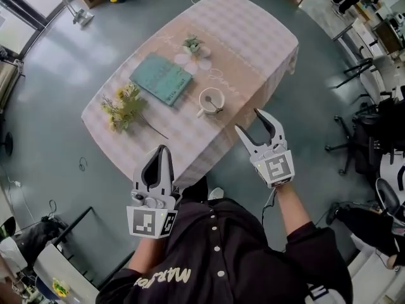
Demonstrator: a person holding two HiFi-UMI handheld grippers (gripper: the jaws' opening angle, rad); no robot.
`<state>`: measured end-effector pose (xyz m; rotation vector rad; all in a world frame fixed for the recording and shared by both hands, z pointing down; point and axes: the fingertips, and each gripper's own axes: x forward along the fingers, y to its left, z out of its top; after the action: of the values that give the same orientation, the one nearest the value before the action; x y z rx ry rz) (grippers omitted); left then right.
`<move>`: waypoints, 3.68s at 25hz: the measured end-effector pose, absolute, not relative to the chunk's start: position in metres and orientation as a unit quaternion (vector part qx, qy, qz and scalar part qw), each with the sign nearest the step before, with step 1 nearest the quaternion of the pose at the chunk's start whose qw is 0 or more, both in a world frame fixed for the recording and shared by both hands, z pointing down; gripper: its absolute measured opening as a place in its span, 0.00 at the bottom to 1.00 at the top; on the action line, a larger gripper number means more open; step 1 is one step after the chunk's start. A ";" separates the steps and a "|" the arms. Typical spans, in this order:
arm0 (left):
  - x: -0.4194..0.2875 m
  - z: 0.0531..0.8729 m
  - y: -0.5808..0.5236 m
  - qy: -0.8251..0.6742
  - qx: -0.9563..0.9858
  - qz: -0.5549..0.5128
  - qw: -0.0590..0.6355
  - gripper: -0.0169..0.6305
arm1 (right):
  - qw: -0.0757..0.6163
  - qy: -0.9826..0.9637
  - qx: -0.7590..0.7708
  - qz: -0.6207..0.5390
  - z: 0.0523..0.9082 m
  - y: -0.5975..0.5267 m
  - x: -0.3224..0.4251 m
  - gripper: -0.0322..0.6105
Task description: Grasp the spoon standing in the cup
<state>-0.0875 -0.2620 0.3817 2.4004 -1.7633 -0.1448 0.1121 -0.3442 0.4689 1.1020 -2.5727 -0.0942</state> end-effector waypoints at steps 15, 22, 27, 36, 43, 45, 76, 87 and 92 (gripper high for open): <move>-0.081 0.416 -0.284 -0.584 0.798 -0.061 0.135 0.04 | 0.386 -0.886 0.226 -0.127 0.629 -0.378 0.070 0.42; -0.083 0.430 -0.293 -0.586 0.794 -0.057 0.149 0.04 | 0.455 -0.855 0.162 -0.189 0.670 -0.391 0.065 0.40; -0.088 0.438 -0.297 -0.592 0.789 -0.054 0.156 0.04 | 0.500 -0.825 0.095 -0.245 0.691 -0.391 0.060 0.34; -0.099 0.444 -0.302 -0.605 0.778 -0.050 0.164 0.04 | 0.524 -0.802 0.035 -0.285 0.699 -0.390 0.050 0.19; -0.102 0.446 -0.305 -0.605 0.778 -0.050 0.165 0.04 | 0.528 -0.796 0.025 -0.296 0.698 -0.386 0.050 0.13; -0.100 0.443 -0.306 -0.603 0.780 -0.051 0.163 0.04 | 0.526 -0.797 0.025 -0.296 0.694 -0.385 0.051 0.13; -0.088 0.376 -0.319 -0.578 0.809 -0.072 0.081 0.04 | 0.204 -0.919 0.336 0.038 0.498 -0.403 0.077 0.13; -0.093 0.346 -0.326 -0.580 0.810 -0.078 0.036 0.04 | 0.056 -0.908 0.415 0.021 0.385 -0.395 0.101 0.13; -0.101 0.332 -0.329 -0.588 0.805 -0.083 0.016 0.04 | 0.009 -0.892 0.451 -0.002 0.344 -0.390 0.119 0.13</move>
<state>-0.1008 -0.3287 0.3319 2.5020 -1.8274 -0.2595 0.1194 -0.3896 0.3440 1.4107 -2.7879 -0.0058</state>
